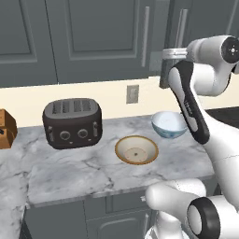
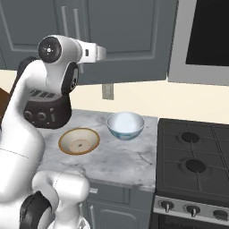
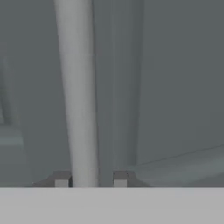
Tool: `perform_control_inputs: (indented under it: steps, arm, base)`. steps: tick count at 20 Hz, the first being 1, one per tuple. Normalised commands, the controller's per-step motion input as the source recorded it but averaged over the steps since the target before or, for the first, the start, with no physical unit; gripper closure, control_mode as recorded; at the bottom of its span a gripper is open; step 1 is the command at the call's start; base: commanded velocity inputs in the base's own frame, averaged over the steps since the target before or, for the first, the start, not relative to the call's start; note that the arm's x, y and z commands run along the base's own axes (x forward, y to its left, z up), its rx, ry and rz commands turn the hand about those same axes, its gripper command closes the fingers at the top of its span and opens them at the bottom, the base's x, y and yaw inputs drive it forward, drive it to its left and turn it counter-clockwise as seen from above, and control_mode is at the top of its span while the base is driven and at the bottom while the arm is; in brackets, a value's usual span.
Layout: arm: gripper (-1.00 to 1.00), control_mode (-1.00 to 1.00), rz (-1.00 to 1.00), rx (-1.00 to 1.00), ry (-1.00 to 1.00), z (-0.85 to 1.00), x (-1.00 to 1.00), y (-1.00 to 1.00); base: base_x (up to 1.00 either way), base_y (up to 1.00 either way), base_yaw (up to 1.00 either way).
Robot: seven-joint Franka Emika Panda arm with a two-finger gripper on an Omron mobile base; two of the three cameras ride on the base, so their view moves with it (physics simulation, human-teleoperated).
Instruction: Open the cabinet. Pick the bowls from the counter and place them in the cabinet. Then close the cabinet.
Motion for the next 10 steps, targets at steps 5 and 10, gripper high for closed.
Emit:
perform_control_inputs:
  steps: [5,10]
  arm:
    - [1.00,-1.00,-0.02,0.00,-0.12,0.00,-0.98,-0.86]
    - [1.00,-1.00,0.00,0.00,-0.09,0.00,-0.78,-0.87]
  base:
    - [0.00,0.00,0.00]
    - [0.00,0.00,0.00]
